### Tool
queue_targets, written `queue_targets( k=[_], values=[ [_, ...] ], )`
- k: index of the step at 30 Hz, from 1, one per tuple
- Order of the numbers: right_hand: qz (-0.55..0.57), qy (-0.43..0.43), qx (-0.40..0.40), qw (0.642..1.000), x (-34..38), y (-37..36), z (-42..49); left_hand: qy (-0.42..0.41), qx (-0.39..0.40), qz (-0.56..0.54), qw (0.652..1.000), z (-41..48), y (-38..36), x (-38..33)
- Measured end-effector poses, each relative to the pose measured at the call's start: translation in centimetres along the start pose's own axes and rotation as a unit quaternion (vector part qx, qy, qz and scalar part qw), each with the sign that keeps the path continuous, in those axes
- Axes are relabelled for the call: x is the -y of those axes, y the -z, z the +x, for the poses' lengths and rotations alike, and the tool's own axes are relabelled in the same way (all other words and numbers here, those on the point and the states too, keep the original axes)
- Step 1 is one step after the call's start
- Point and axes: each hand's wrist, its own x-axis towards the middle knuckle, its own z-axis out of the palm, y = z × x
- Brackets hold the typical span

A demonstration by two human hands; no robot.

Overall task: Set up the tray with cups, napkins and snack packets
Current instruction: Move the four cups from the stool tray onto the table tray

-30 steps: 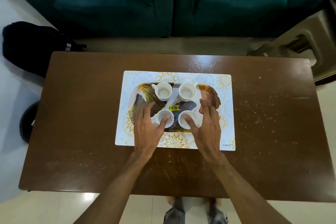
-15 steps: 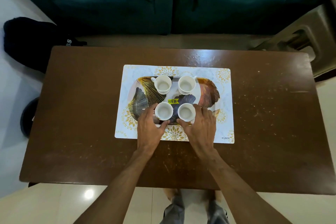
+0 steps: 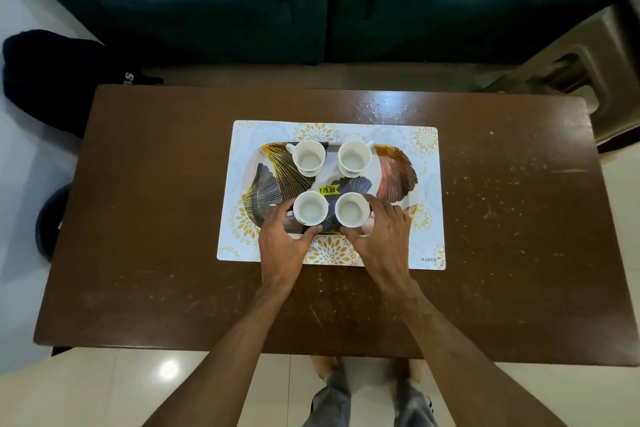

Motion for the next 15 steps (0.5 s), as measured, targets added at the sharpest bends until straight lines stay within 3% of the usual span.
queue_targets(
  k=[10, 15],
  values=[
    [0.017, -0.093, -0.011, 0.995, 0.08, -1.01, -0.65, 0.002, -0.021, -0.008, 1.000, -0.50, -0.25, 0.11],
    [0.018, -0.097, -0.024, 0.995, 0.04, -1.03, -0.85, 0.008, -0.031, -0.012, 0.999, -0.66, -0.44, -0.01]
  ],
)
